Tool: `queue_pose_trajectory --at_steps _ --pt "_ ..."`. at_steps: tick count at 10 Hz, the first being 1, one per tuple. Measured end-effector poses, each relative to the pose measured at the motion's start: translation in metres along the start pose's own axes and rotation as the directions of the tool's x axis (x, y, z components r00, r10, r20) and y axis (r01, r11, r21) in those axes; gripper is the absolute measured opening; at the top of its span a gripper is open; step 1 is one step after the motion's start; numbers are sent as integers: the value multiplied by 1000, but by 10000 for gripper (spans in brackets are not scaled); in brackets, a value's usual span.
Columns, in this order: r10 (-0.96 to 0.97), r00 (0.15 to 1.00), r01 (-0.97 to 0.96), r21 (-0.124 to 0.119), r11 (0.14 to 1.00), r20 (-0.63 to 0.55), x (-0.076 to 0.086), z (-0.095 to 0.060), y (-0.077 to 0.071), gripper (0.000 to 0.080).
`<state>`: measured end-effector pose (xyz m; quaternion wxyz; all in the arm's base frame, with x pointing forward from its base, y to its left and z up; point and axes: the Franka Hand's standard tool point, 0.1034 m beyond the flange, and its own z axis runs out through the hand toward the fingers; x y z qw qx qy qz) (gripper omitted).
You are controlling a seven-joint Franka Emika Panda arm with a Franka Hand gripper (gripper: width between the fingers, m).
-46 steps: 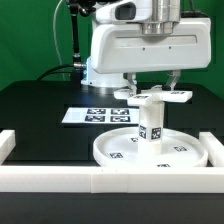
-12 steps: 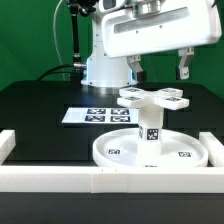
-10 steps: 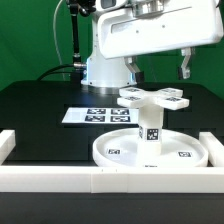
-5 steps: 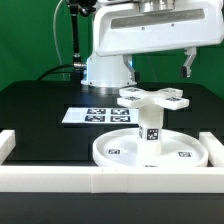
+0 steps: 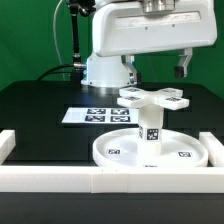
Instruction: Assemble round table
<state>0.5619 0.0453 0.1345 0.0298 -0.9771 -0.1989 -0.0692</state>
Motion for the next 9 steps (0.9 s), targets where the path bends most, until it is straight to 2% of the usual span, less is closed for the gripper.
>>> queue_pose_trajectory --at_steps 2,3,4,8,9 --pt "-262 964 263 -36 964 42 6 0 -4 648" --pt "-341 937 344 -35 938 74 10 1 -7 648" --pt "-387 917 390 -16 921 97 10 2 -7 648" --pt "-578 810 581 2 814 98 10 3 -3 648" --pt "-682 724 685 12 729 106 8 3 0 648"
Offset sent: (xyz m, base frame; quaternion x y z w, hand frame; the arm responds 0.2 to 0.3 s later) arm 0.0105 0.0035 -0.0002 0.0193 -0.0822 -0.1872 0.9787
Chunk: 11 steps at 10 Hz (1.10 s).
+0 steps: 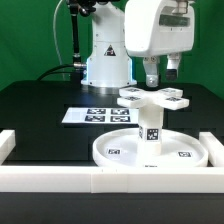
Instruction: Assemble round table
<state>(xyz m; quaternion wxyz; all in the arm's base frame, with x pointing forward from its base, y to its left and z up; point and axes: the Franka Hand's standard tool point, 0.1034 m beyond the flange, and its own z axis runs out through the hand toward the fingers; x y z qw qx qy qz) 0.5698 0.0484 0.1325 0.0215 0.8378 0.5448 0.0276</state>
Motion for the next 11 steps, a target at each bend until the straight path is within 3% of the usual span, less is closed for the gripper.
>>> queue_pose_trajectory --at_steps 6,11 --pt "-348 938 348 2 938 4 -11 7 -2 648" --pt "-315 949 315 20 949 8 -18 17 -9 648"
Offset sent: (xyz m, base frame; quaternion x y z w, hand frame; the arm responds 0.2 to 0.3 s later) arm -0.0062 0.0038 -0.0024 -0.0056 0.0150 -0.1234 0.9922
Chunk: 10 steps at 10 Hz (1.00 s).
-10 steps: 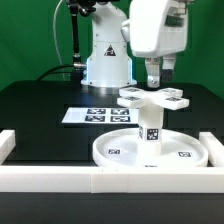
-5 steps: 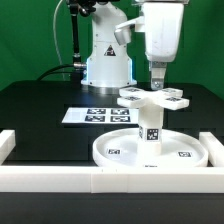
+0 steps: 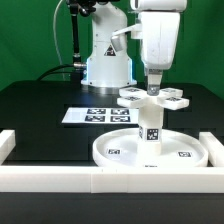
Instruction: Assemble round table
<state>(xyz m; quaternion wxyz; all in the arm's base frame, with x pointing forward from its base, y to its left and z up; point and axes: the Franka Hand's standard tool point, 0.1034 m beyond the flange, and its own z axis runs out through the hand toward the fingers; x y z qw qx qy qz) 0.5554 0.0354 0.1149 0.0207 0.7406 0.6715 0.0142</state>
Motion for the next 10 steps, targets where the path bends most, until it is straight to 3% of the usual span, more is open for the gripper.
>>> queue_pose_trajectory --at_steps 8,10 --pt "48 999 -48 18 999 3 3 13 -4 648" --pt "50 999 -50 18 999 3 2 13 -4 438"
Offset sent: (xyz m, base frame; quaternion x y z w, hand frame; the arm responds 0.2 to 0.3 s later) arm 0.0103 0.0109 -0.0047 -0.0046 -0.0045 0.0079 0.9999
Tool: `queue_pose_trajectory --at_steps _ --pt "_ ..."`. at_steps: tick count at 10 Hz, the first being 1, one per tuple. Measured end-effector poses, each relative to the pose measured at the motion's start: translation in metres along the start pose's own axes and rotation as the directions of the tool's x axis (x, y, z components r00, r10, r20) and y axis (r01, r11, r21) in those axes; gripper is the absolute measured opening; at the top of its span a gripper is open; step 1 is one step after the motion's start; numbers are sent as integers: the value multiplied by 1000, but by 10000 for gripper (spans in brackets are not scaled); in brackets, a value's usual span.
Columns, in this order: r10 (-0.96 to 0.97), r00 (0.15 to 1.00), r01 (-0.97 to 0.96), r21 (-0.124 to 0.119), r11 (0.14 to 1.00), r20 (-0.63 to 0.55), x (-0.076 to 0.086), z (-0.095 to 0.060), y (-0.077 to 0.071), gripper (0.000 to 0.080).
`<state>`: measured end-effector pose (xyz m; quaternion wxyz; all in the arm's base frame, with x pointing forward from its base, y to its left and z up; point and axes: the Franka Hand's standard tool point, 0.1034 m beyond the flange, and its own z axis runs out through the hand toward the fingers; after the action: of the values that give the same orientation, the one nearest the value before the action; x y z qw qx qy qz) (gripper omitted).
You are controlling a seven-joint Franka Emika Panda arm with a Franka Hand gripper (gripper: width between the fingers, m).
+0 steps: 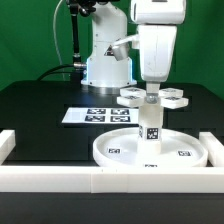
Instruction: Assemble round table
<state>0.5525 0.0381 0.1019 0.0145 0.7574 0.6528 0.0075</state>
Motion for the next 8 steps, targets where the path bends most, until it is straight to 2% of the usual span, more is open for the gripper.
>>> queue_pose_trajectory --at_steps 4,6,8 --pt "34 999 -34 0 999 0 0 0 0 438" --pt "219 976 -219 7 976 -3 -2 0 -1 438" --pt "453 891 -453 12 891 -9 0 1 -3 439"
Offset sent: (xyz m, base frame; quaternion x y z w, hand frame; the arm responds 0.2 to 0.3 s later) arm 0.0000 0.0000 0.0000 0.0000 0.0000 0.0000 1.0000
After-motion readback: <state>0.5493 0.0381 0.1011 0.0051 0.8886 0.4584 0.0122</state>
